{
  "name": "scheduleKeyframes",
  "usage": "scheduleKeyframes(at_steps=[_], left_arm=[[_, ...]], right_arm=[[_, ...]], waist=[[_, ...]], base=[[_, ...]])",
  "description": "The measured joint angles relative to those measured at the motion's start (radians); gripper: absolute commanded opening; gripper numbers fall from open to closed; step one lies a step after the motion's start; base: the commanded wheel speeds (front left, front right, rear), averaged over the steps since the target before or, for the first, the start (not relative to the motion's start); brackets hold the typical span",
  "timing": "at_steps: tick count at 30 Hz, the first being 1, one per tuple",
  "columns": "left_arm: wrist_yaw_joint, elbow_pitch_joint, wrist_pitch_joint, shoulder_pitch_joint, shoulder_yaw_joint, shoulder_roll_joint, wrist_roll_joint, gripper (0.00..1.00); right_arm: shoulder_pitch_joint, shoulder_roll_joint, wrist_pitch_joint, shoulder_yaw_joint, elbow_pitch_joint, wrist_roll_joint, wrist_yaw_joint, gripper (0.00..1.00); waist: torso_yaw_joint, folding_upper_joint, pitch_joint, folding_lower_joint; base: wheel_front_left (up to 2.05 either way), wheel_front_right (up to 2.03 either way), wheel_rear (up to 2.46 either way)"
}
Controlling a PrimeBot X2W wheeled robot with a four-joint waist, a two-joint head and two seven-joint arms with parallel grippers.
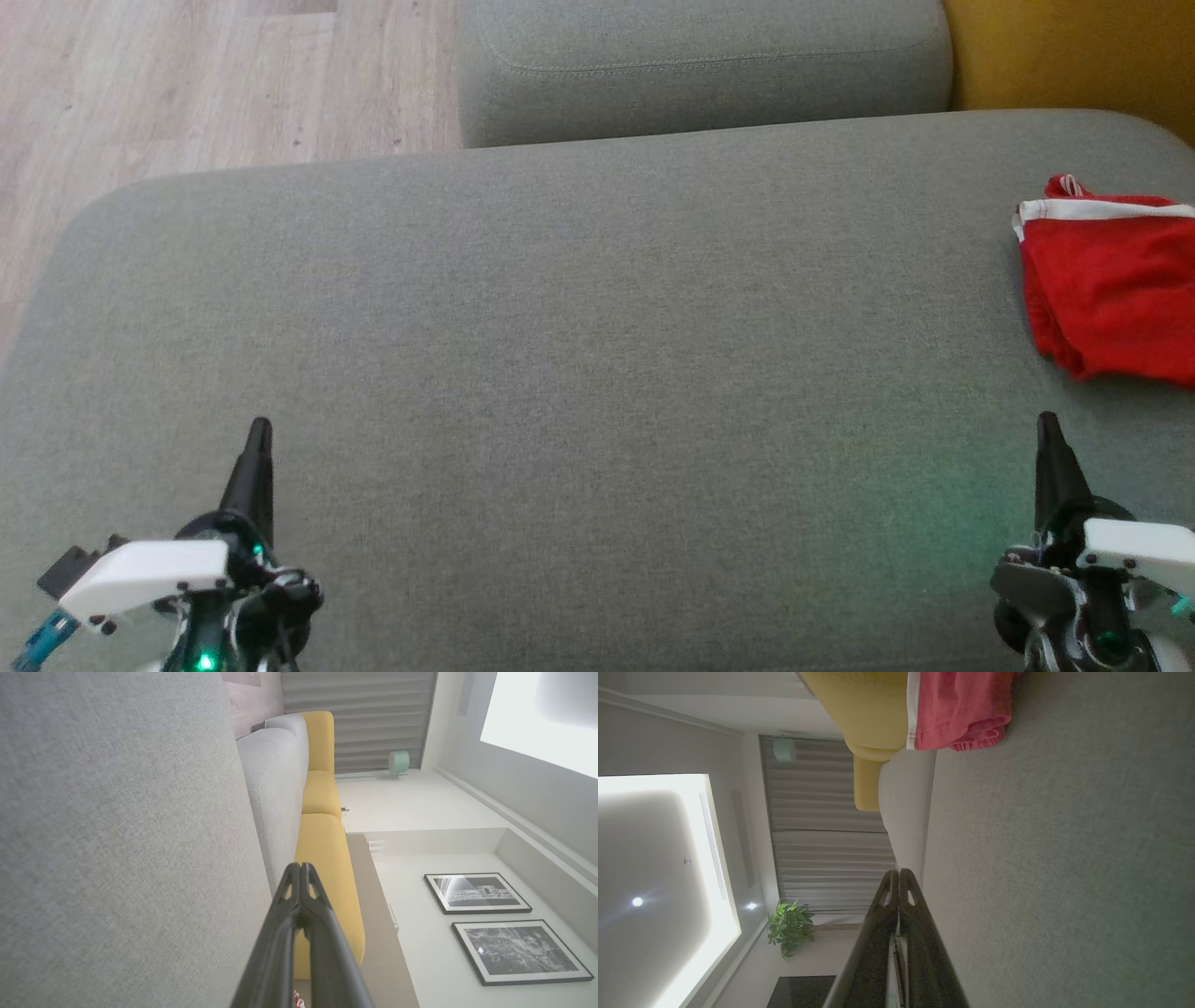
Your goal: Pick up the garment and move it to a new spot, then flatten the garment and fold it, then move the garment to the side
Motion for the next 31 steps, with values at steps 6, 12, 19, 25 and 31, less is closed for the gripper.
scheduleKeyframes(at_steps=[6, 12, 19, 25, 31], left_arm=[[-0.009, 0.0, 0.015, -0.009, 0.021, -0.001, -0.07, 0.0], [-0.009, 0.0, 0.022, -0.019, 0.022, -0.001, -0.08, 0.0], [-0.009, 0.0, 0.022, -0.019, 0.023, -0.001, -0.08, 0.0], [-0.009, 0.0, 0.022, -0.019, 0.024, -0.002, -0.08, 0.0], [-0.009, 0.0, 0.022, -0.019, 0.025, -0.002, -0.08, 0.0]], right_arm=[[-0.017, 0.0, 0.02, -0.003, -0.005, 0.075, 0.0, 0.0], [-0.025, 0.0, 0.021, -0.003, -0.01, 0.084, 0.0, 0.0], [-0.025, 0.0, 0.021, -0.003, -0.01, 0.084, 0.0, 0.0], [-0.025, 0.0, 0.021, -0.003, -0.01, 0.084, 0.0, 0.0], [-0.025, 0.0, 0.021, -0.003, -0.01, 0.084, 0.0, 0.0]], waist=[[-0.004, 0.0, 0.001, 0.0], [-0.004, 0.0, 0.001, 0.0], [-0.004, 0.0, 0.001, 0.0], [-0.004, 0.0, 0.001, 0.0], [-0.004, 0.0, 0.001, 0.0]], base=[[0.0, 0.0, 0.0], [0.0, 0.0, 0.0], [0.0, 0.0, 0.0], [0.0, 0.0, 0.0], [0.0, 0.0, 0.0]])
